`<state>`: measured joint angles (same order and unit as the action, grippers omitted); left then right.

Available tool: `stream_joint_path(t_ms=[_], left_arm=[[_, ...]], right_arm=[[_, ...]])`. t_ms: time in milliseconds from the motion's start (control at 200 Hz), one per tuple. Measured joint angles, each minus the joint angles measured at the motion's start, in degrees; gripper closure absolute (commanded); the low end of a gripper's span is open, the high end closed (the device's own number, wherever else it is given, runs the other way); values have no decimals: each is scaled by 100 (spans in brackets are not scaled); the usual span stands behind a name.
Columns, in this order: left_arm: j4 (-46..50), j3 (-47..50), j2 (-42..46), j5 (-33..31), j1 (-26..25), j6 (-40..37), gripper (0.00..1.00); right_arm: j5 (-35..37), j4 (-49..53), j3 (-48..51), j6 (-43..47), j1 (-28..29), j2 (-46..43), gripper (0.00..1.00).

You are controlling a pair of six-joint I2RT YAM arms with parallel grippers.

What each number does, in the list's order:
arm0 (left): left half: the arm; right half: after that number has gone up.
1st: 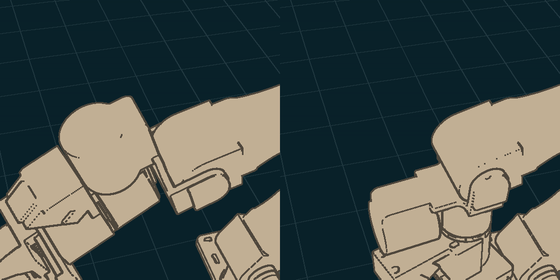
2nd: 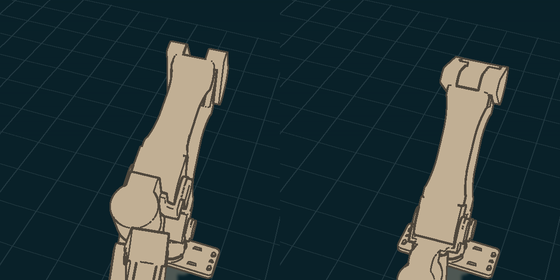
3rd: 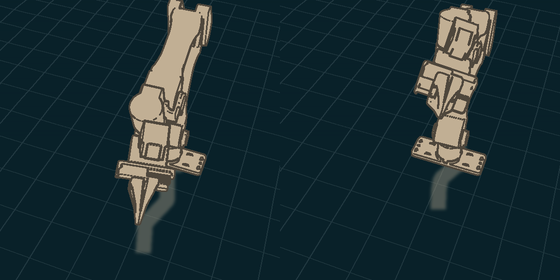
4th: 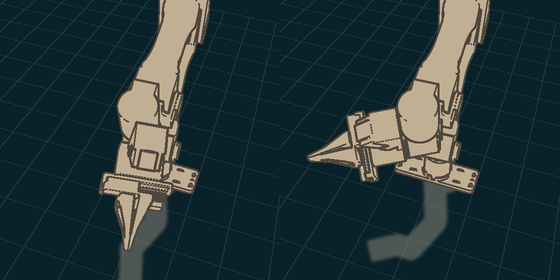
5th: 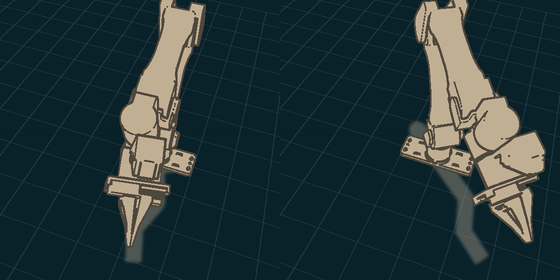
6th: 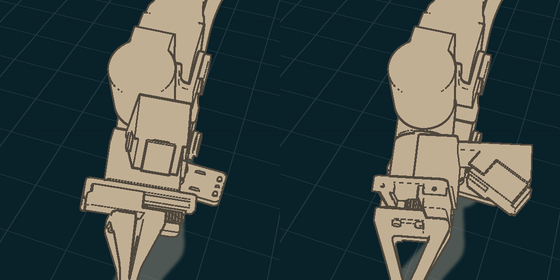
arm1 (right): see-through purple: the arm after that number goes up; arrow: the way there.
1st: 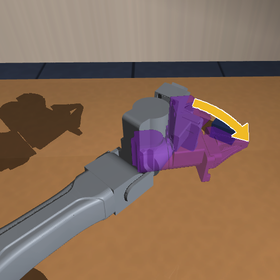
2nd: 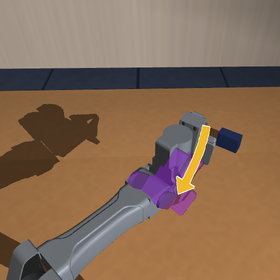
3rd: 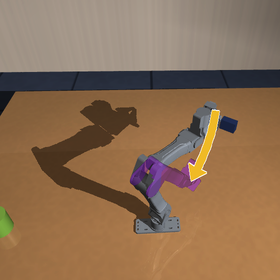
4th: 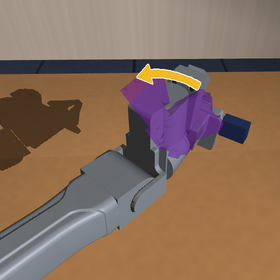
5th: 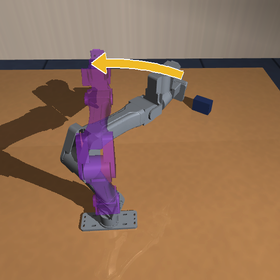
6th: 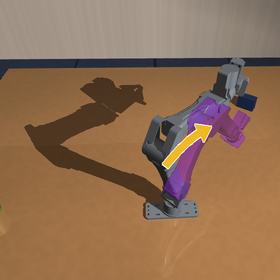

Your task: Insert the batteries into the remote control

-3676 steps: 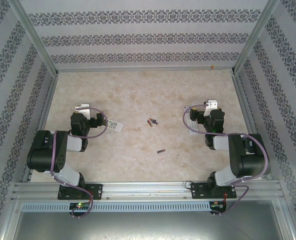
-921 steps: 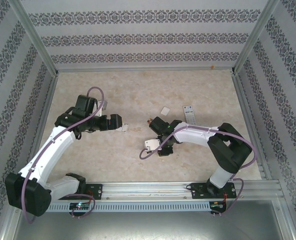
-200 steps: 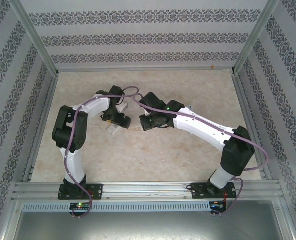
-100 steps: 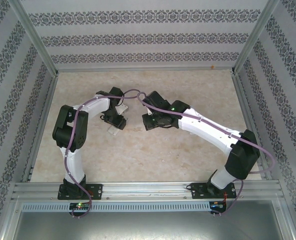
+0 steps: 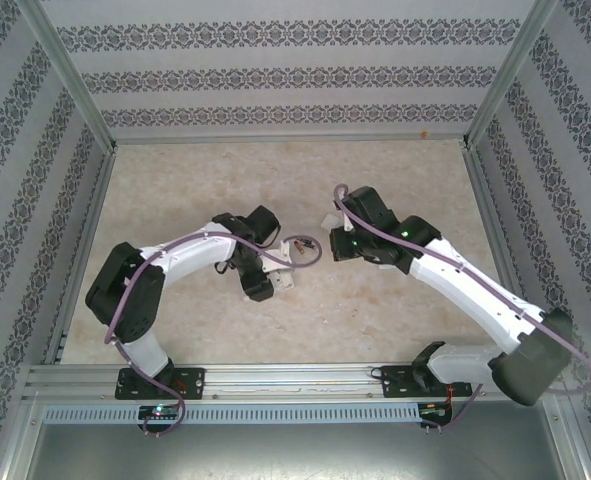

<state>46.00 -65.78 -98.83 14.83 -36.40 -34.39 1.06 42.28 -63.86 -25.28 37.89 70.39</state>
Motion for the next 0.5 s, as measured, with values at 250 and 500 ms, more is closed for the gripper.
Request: stream_joint_path(t_ms=[250, 500], left_arm=[[-428, 79, -540, -573, -216, -413, 27], [-769, 348, 129, -802, -295, -267, 3]], right_arm=[[0, 37, 699, -260, -2, -688, 90], [-44, -33, 737, -461, 50, -608, 89]])
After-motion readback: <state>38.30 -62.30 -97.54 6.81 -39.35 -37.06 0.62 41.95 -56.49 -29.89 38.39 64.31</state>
